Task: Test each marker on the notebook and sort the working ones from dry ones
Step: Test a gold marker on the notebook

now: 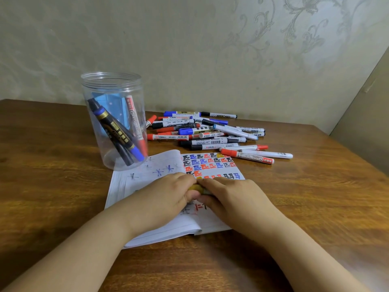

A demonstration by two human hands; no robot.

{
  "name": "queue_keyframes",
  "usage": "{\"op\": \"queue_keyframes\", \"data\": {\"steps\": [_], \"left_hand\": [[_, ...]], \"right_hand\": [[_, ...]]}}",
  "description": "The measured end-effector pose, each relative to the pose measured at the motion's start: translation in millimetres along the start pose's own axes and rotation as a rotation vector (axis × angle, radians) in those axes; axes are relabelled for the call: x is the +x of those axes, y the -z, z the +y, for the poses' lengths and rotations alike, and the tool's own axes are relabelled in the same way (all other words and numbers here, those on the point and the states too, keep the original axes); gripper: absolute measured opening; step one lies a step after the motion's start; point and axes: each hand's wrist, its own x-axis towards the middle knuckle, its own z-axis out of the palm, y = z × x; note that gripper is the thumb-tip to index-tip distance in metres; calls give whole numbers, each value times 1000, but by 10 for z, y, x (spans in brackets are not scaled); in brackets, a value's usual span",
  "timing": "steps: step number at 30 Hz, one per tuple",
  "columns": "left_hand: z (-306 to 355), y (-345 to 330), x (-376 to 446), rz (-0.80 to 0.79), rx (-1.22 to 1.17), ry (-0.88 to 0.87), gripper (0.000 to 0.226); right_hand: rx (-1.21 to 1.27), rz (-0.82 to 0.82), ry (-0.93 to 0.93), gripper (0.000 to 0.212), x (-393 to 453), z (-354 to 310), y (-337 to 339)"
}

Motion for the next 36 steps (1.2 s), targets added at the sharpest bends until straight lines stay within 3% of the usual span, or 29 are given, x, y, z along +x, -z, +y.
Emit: {"op": "queue_keyframes", "data": {"steps": [7,14,17,20,26,29,31,36], "left_hand": [[6,24,-4,-37,-55,23,29],[16,39,-13,-39,-20,31,19],[-16,33,-12,-48,-23,29,21],[-27,45,-12,-68,-43,38,24],[-24,43,-7,-49,-29,58,23],[-40,83,-8,-9,-22,89,23],[-59,104,-5,50,-17,105,26],[-64,74,14,245,33,88,25]], "right_hand": [[79,-14,-4,37,-8,-8,88],[-72,43,19,32,4,-27,12],[-58,-4,39,31,-4,-47,-22],[11,-80,36,40,-4,-36,21],[-96,-45,55,49,-19,22,60],[-79,-134,-66,57,-17,17,187],[21,-236,-203,60,-42,82,290],[357,-309,-375,53,-70,216,428]]}}
